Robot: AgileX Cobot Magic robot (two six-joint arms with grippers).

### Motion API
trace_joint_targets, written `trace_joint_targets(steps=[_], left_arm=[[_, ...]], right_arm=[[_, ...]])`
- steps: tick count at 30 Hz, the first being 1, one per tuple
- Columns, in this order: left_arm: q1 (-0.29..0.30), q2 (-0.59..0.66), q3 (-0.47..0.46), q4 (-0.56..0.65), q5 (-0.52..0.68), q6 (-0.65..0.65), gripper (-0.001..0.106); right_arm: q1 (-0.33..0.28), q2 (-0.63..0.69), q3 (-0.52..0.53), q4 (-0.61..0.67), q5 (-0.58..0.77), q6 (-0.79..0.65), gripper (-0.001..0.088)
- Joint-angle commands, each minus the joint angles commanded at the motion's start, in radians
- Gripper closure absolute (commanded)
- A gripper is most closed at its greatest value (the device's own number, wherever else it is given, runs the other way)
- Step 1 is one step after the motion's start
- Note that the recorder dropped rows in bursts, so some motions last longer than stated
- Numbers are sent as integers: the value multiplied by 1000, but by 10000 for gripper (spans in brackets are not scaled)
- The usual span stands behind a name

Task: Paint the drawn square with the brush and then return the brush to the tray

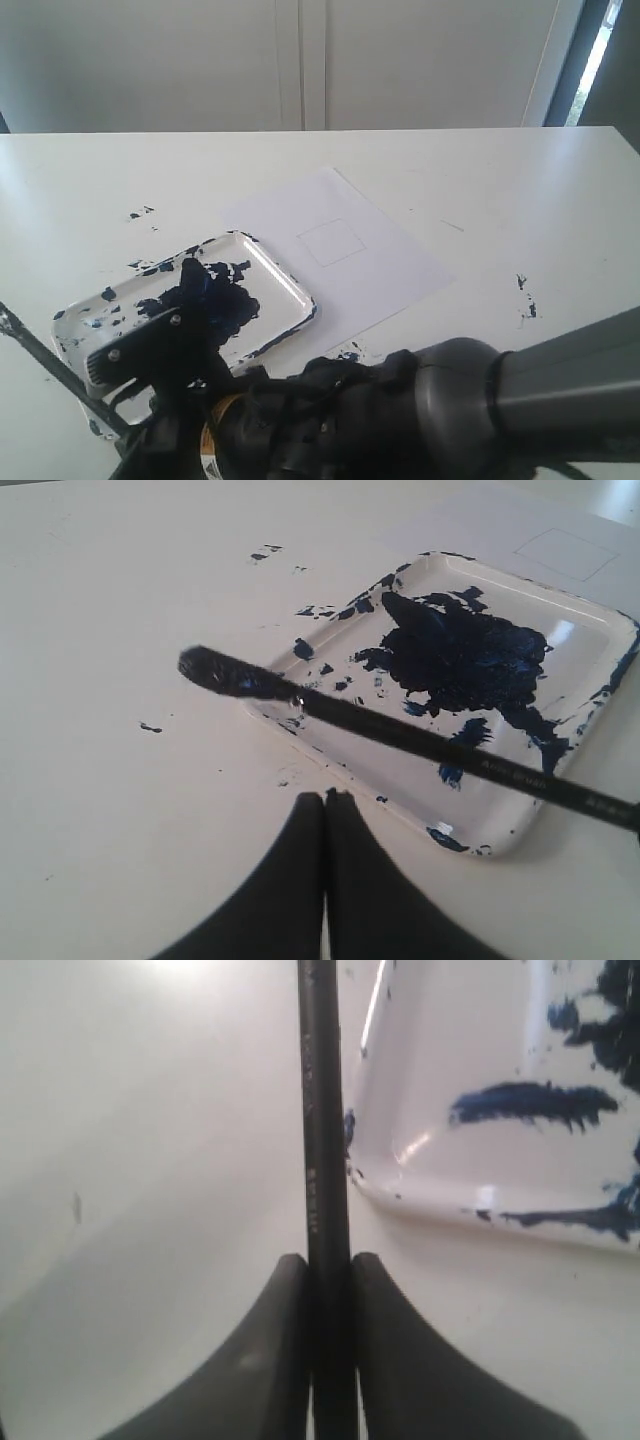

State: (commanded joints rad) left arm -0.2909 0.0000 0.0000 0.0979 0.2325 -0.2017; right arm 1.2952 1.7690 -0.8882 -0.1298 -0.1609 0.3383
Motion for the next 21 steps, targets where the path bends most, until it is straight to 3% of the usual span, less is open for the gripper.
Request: trace_joint_targets(steps=[10,21], left_arm=[[0,0,0,0,0,0,1053],[0,0,0,0,0,0,1053]], right_arm=[[0,-164,-29,-35,383,-134,868],[0,-224,-153,-411,992,63,868]])
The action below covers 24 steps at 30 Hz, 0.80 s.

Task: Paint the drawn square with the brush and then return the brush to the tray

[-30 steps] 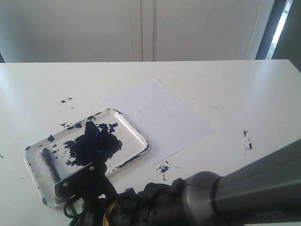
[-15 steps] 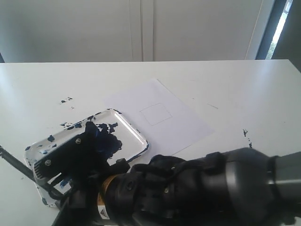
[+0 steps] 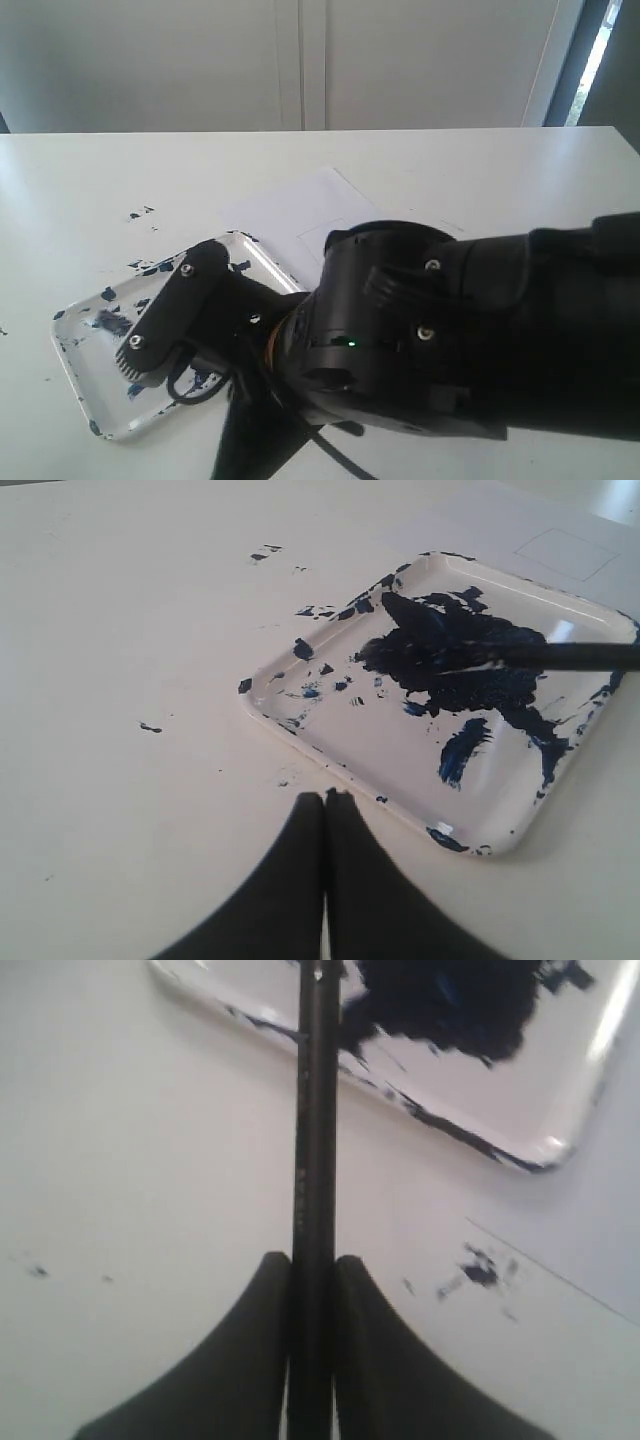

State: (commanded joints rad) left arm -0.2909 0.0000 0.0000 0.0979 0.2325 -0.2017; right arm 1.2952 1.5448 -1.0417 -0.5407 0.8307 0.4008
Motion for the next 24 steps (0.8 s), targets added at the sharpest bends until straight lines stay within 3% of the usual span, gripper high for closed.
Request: trace_joint_targets(steps=[8,24], left_arm=[[0,0,0,0,0,0,1053],[0,0,0,0,0,0,1053]], right_arm=[[0,0,-21,-88,137,0,868],[0,86,-21,-70,73,-4,868]])
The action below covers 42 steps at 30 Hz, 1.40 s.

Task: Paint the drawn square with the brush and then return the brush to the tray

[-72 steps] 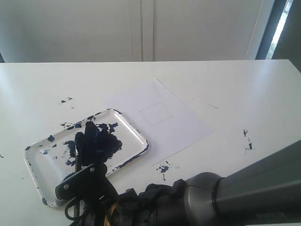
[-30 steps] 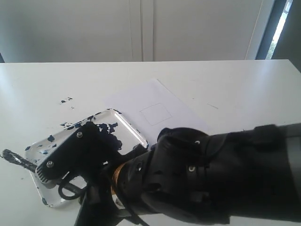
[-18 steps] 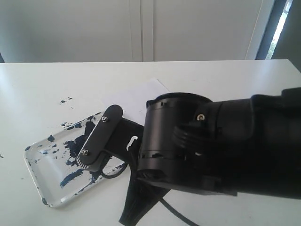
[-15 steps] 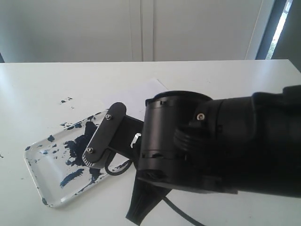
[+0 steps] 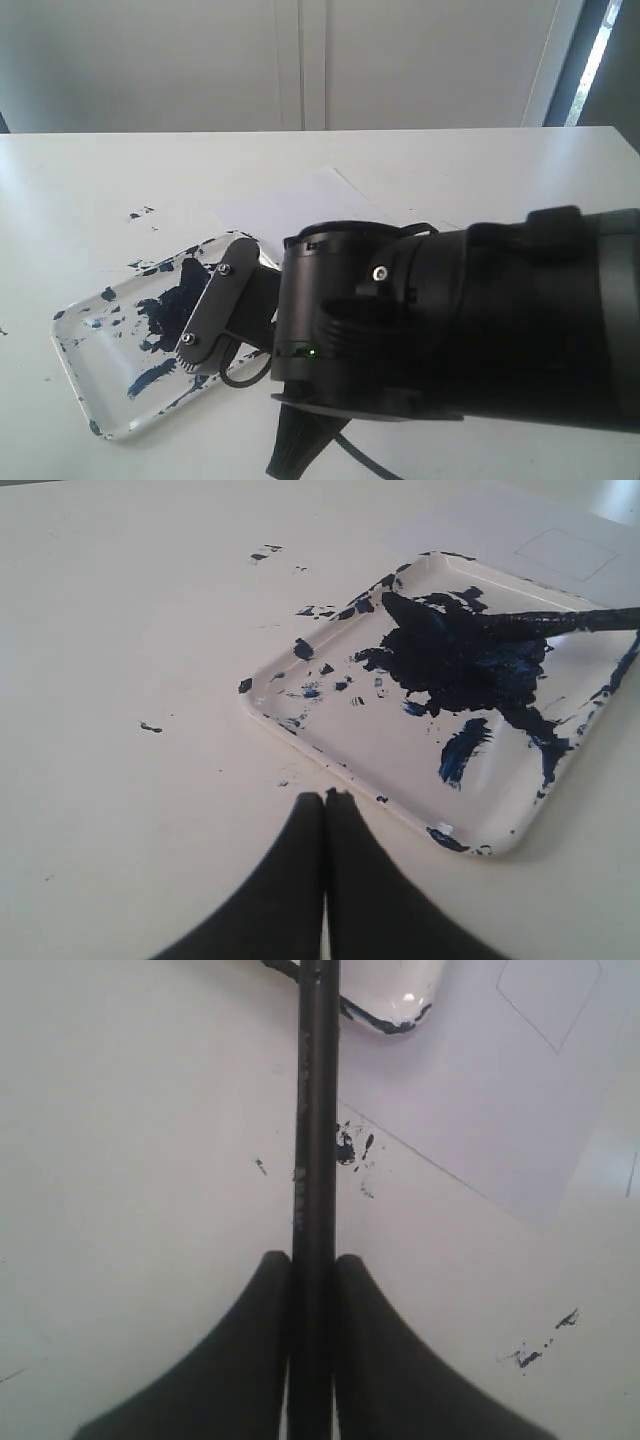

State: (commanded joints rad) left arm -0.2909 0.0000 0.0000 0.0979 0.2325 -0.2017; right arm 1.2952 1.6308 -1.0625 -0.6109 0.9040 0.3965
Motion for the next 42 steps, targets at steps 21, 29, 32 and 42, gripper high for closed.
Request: trace_joint_targets(steps=[21,29,32,42], left_arm=[[0,0,0,0,0,0,1053],[0,0,0,0,0,0,1053],[0,0,0,0,0,0,1053],[0,0,0,0,0,0,1053]], right_arm=[[0,54,0,-51,99,-49,868],[0,97,0,-159,142,61,868],[0,99,0,-136,120,60,868],[0,97,0,99,-22,-84,868]])
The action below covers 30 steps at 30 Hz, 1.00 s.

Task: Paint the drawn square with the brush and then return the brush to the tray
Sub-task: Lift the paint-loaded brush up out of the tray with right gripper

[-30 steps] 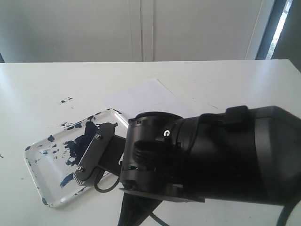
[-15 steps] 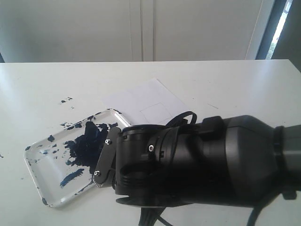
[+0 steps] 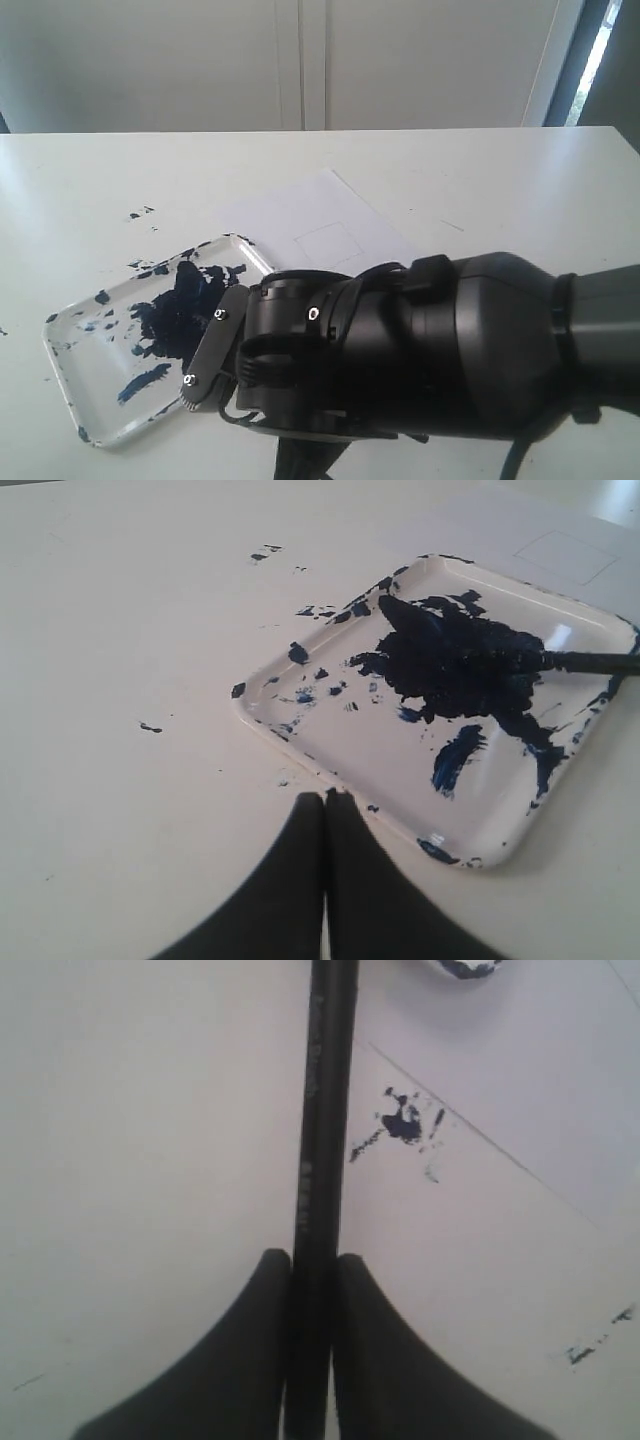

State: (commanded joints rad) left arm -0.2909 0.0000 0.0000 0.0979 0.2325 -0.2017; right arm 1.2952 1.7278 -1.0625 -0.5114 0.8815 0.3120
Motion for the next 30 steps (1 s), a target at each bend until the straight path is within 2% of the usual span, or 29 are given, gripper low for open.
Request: trace_joint_targets(steps=[5,13,16,23,30], left_arm=[[0,0,0,0,0,0,1053],[0,0,0,0,0,0,1053],[0,0,0,0,0,0,1053],[0,0,0,0,0,0,1053],[0,0,0,0,0,0,1053]], right_arm=[[0,-8,0,2,-32,4,868],[0,-7,0,-189,154,107,868],[0,-7,0,-224,183,139,868],[0,-7,0,-218,177,143,868],[0,-12,0,-74,49,129,868]])
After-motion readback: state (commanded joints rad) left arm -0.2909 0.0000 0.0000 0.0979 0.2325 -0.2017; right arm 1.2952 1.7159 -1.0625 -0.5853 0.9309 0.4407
